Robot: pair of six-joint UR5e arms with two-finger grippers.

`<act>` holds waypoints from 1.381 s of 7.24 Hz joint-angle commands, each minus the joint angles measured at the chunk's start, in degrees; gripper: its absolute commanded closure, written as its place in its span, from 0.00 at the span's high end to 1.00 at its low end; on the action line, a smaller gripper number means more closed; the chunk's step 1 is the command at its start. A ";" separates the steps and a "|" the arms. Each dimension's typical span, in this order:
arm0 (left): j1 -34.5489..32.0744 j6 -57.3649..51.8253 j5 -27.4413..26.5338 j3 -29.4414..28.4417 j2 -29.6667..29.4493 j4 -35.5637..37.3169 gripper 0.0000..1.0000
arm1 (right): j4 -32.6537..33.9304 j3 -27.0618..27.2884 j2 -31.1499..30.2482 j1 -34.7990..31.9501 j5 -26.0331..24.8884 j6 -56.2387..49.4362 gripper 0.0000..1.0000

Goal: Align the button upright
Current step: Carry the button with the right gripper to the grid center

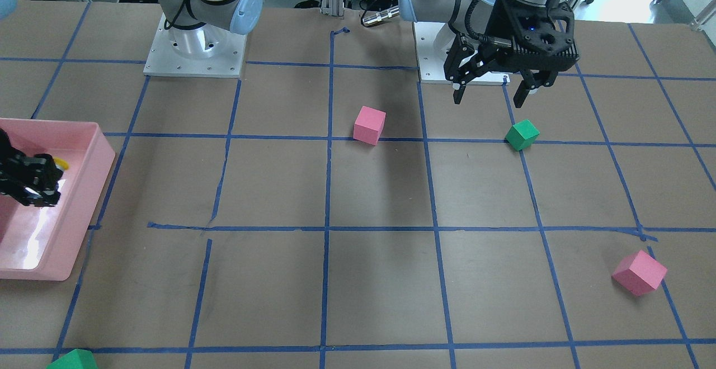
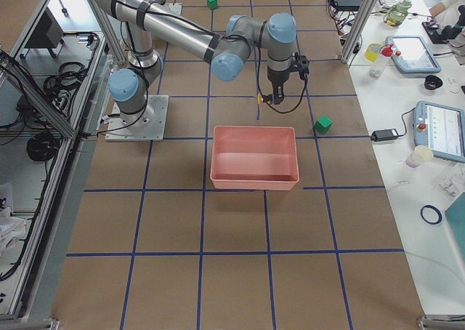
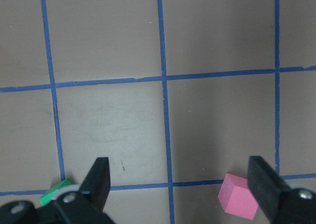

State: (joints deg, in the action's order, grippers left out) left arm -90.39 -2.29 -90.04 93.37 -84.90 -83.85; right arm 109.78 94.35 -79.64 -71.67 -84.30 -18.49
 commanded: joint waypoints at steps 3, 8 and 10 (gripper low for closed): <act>0.04 0.00 0.04 -0.03 0.00 0.00 1.00 | 12.59 -0.57 6.92 -26.72 0.37 32.66 0.00; -0.05 0.00 0.04 0.05 0.00 0.00 1.00 | 20.81 -4.35 19.16 -37.74 0.37 40.11 0.00; -0.05 0.00 0.04 0.05 0.00 0.00 1.00 | 25.55 -4.26 22.23 -38.11 1.93 37.13 0.00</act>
State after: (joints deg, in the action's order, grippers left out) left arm -90.43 -2.29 -90.00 93.43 -84.90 -83.85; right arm 132.48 90.13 -59.59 -109.28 -83.58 20.21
